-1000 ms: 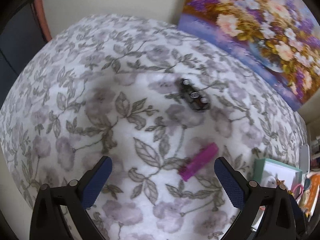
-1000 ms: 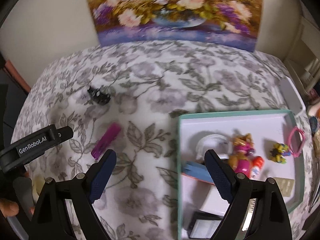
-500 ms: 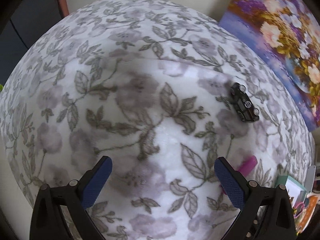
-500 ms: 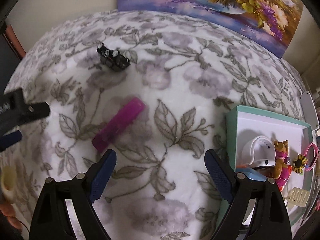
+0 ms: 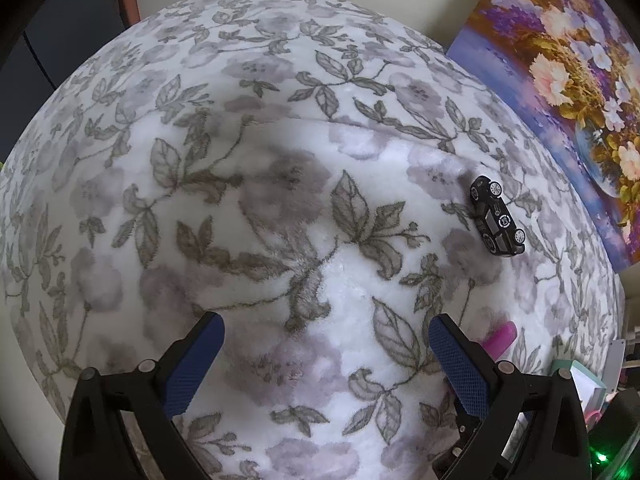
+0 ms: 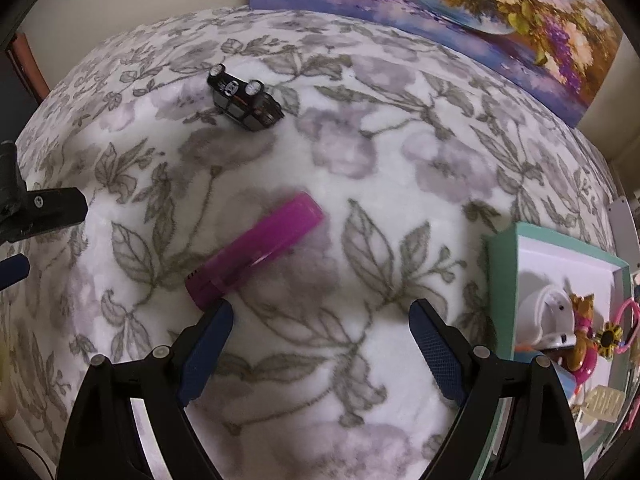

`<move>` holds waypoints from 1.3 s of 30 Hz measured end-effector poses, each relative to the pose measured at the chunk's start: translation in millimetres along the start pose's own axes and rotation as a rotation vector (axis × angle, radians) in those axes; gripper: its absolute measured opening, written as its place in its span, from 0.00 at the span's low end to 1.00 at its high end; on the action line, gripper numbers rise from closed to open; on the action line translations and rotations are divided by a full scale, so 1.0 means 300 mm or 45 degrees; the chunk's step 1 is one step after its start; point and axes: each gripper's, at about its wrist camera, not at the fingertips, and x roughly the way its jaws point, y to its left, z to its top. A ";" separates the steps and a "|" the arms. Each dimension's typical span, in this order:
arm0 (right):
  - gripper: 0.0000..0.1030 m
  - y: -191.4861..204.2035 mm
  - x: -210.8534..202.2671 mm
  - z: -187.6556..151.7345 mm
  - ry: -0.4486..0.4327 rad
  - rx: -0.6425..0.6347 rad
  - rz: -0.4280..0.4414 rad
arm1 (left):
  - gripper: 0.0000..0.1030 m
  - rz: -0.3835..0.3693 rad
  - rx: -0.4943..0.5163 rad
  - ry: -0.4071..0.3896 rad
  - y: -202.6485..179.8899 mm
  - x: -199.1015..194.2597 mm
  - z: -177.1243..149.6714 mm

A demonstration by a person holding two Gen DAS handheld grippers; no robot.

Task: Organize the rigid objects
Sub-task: 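Grasp the pink lighter across its body with the right tool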

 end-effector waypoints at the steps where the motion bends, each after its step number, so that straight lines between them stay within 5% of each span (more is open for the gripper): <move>1: 0.88 0.002 0.002 0.005 -0.009 -0.001 0.006 | 1.00 0.000 -0.001 -0.001 0.001 0.000 0.001; 26: 0.95 0.060 0.028 0.047 -0.137 -0.127 0.166 | 1.00 -0.061 -0.087 0.016 0.057 0.030 0.043; 39: 0.96 0.111 0.032 0.047 -0.146 -0.096 0.114 | 1.00 -0.084 -0.112 0.012 0.067 0.025 0.046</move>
